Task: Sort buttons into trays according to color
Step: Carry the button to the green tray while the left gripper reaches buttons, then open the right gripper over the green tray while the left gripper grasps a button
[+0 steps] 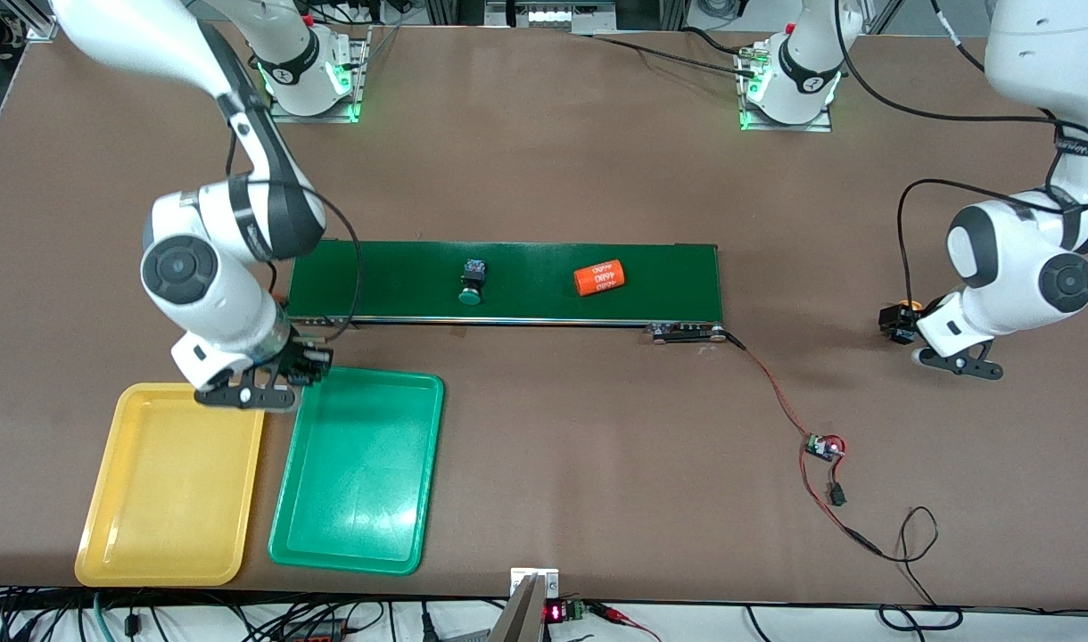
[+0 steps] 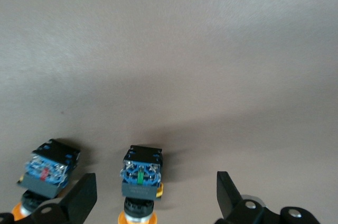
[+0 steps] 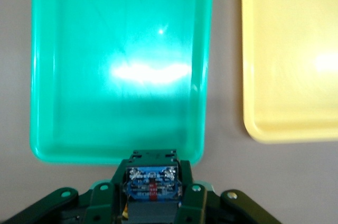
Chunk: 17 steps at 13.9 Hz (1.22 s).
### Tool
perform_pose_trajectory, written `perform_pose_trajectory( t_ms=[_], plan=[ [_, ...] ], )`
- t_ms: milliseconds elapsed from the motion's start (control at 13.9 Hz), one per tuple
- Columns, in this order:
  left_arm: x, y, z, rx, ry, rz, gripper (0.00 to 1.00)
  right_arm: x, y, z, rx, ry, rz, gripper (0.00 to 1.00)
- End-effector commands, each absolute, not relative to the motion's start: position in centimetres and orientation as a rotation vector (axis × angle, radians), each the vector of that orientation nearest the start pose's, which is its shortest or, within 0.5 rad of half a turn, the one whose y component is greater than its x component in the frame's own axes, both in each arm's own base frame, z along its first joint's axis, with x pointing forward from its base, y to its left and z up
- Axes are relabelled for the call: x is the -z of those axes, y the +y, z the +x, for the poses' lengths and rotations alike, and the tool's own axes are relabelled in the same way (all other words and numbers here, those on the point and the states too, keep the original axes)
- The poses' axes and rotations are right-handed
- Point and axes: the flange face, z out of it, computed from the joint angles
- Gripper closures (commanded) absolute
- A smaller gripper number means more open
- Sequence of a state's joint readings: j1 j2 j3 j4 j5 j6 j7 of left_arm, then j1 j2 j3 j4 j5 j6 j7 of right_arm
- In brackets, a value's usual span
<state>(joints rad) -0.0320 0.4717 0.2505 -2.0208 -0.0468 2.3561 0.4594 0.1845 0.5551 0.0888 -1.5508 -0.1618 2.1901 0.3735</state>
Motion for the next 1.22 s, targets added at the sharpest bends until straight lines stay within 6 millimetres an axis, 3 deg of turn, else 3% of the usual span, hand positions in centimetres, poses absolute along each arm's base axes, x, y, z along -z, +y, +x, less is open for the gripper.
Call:
perform_pose_trajectory(
  t_ms=[0,287,502,574,646,717,789,861,1004,1148],
  plan=[
    [-20.3,12.5,57.2,-0.206,0.507,-2.972,0.00,-28.9,19.0,71.8,0.267,0.001,-3.155,0.97],
    [-17.6,12.4,56.0,-0.245,0.573,-2.935,0.00,-22.8,18.4,73.6,0.454,0.009,-3.081,0.97],
    [-17.0,12.6,55.6,-0.265,0.562,-2.939,0.02,-21.4,17.7,73.9,0.445,-0.048,-3.093,0.97],
    [-17.0,12.8,55.6,-0.264,0.558,-2.939,0.19,-21.1,17.2,74.0,0.442,-0.051,-3.099,0.95],
    [-17.1,13.1,55.5,-0.266,0.545,-2.939,0.42,-20.8,17.3,73.9,0.434,-0.051,-3.099,0.85],
    [-17.0,13.6,55.3,-0.273,0.529,-2.941,0.59,-20.6,17.4,73.8,0.432,-0.052,-3.099,0.62],
    [-17.0,13.7,55.1,-0.285,0.509,-2.945,0.69,-20.5,17.8,73.6,0.429,-0.054,-3.098,0.30],
    [-17.0,13.5,55.1,-0.289,0.530,-2.942,0.76,-20.3,17.9,73.5,0.429,-0.062,-3.098,0.13],
    [-17.6,12.4,55.8,-0.272,0.563,-2.936,0.82,-20.4,17.9,73.5,0.441,-0.069,-3.096,0.03],
    [-19.2,9.1,56.8,-0.312,0.610,-2.956,0.87,-21.0,18.4,73.5,0.448,-0.078,-3.095,0.00]
  ],
)
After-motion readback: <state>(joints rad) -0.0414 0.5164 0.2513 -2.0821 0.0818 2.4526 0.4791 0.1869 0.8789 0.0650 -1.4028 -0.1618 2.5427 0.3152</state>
